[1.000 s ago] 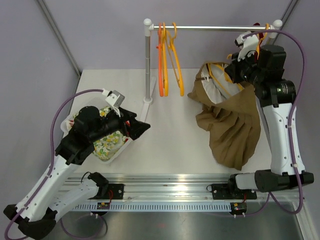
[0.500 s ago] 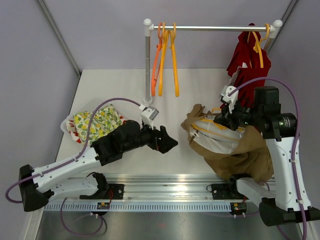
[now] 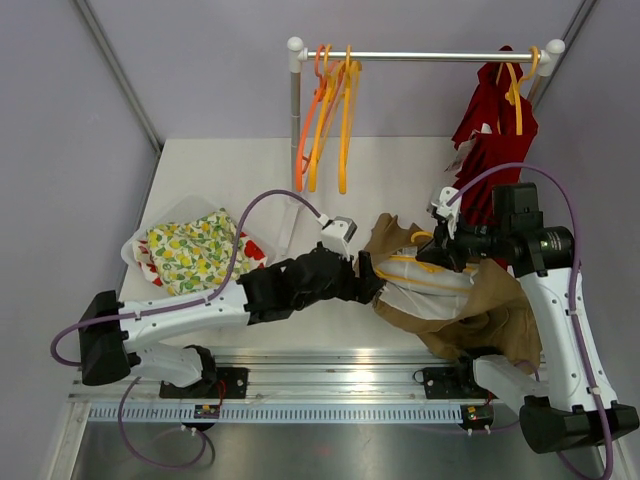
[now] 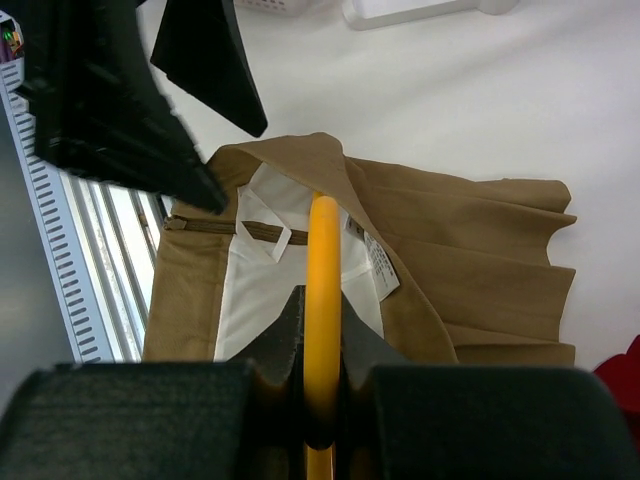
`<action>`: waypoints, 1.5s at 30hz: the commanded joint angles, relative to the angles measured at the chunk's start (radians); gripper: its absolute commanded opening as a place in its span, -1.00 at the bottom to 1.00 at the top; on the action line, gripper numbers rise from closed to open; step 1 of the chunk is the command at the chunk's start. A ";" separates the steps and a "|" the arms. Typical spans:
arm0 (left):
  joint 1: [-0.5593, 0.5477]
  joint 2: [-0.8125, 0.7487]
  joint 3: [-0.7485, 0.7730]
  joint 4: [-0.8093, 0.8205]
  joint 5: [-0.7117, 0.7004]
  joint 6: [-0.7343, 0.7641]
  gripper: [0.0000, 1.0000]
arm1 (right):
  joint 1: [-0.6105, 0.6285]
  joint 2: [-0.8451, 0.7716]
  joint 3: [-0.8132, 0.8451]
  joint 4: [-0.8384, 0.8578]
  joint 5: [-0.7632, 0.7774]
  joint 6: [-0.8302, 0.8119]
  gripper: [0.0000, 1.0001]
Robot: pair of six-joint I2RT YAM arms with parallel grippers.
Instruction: Remove the skirt from the hanger
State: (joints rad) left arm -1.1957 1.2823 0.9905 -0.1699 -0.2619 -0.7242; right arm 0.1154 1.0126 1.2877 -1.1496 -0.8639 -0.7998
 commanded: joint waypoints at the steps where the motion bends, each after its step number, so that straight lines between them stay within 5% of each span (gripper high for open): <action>1: -0.002 0.052 0.072 -0.040 -0.160 -0.001 0.31 | 0.017 -0.031 0.005 0.034 -0.081 -0.030 -1.00; 2: -0.002 0.061 0.083 -0.046 -0.168 0.017 0.09 | 0.018 -0.032 0.005 0.027 -0.086 -0.036 -1.00; 3: -0.002 0.071 0.089 -0.046 -0.172 0.031 -0.70 | 0.018 -0.032 0.004 0.022 -0.089 -0.039 -1.00; 4: -0.002 0.089 0.099 -0.054 -0.175 0.045 -1.00 | 0.018 -0.035 0.002 0.021 -0.089 -0.042 -1.00; 13: -0.016 -0.037 0.290 -0.092 -0.068 0.203 -1.00 | 0.095 -0.037 -0.045 0.050 0.045 -0.056 -1.00; 24: -0.019 -0.012 0.464 -0.140 0.079 0.197 -1.00 | 0.250 0.018 -0.028 0.136 0.121 -0.007 -1.00; 35: -0.019 -0.006 0.605 -0.227 0.046 0.275 -1.00 | 0.325 0.095 0.243 0.010 0.077 -0.116 -1.00; 45: -0.021 -0.060 0.678 -0.270 -0.002 0.316 -1.00 | 0.473 0.126 0.128 0.054 0.342 -0.141 -1.00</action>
State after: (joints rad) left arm -1.2102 1.2709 1.6108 -0.5266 -0.2424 -0.4328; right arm 0.5480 1.1324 1.4281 -1.0870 -0.6430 -0.9028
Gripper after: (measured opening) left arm 0.023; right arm 0.101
